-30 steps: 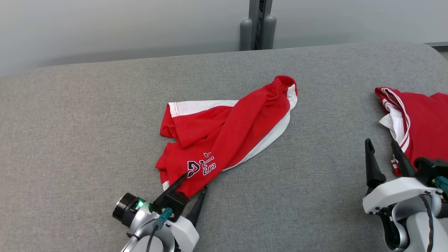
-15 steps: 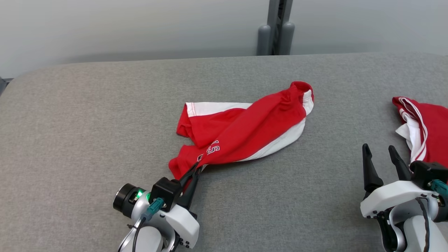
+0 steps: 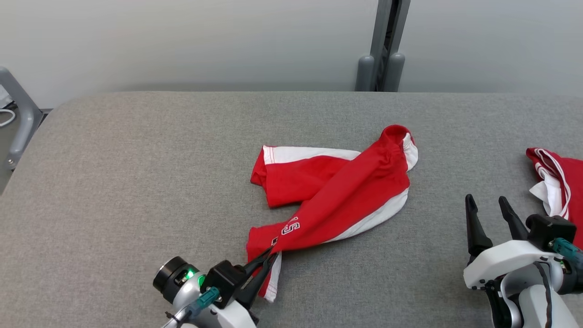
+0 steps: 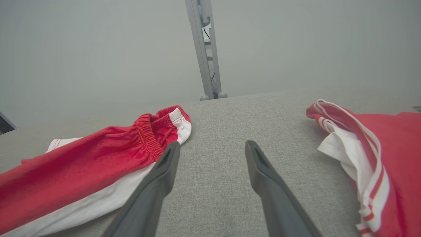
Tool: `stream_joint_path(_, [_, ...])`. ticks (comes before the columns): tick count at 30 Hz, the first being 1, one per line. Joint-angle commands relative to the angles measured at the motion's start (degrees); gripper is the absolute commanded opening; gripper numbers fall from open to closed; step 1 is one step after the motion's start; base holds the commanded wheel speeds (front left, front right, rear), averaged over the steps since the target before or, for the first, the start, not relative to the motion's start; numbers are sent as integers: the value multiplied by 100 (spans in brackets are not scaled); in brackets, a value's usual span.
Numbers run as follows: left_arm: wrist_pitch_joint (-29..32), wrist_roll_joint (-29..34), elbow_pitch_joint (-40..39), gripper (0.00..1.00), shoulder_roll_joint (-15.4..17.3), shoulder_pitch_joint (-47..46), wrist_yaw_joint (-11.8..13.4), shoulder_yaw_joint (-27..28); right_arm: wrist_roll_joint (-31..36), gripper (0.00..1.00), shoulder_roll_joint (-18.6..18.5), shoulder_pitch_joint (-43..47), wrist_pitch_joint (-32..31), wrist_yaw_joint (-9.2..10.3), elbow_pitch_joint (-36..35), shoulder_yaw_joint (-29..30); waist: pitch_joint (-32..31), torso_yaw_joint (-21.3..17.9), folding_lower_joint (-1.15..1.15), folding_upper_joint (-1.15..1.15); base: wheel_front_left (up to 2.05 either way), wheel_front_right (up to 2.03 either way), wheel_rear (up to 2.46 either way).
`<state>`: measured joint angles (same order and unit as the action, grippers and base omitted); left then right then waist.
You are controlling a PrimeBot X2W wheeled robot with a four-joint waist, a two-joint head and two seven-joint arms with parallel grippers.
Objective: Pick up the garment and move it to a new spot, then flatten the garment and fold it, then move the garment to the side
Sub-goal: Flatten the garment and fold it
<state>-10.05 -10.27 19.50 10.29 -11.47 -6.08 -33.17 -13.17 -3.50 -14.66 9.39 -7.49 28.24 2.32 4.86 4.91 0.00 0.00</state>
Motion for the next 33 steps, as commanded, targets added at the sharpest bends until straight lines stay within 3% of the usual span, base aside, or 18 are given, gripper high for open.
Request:
stream_joint_path(1, [193, -155, -207, 0, 185, 33, -69, -52, -21, 100, -9, 25, 35, -1, 21, -13, -29, 4, 0, 0, 0, 0, 0])
stream_joint_path(9, [1092, -877, -307, 0, 625, -419, -95, 132, -19, 100, 10, -177, 45, -1, 69, -147, 185, -223, 0, 0, 0, 0, 0])
stream_joint_path(18, [1483, -544, 728, 0, 671, -1192, 91, 64, 70, 100, 20, -345, 80, -1, 94, -225, 493, -554, 0, 0, 0, 0, 0])
stream_joint_path(19, [1503, -442, 881, 19, 696, -1299, 110, 4, 71, 100, 24, -367, 82, -1, 93, -238, 524, -582, 0, 0, 0, 0, 0])
stream_joint_path(20, [1519, -373, 1033, 63, 700, -1381, 140, -31, 66, 100, 26, -377, 84, -1, 92, -248, 550, -605, 0, 0, 0, 0, 0])
stream_joint_path(21, [1508, -311, 1176, 100, 693, -1445, 175, -67, 71, 100, 27, -379, 88, -1, 95, -254, 572, -623, 0, 0, 0, 0, 0])
stream_joint_path(33, [543, -411, 1942, 100, 380, -1712, 558, 116, 89, 100, 30, -322, 183, -1, 72, -183, 465, -356, 0, 0, 0, 0, 0])
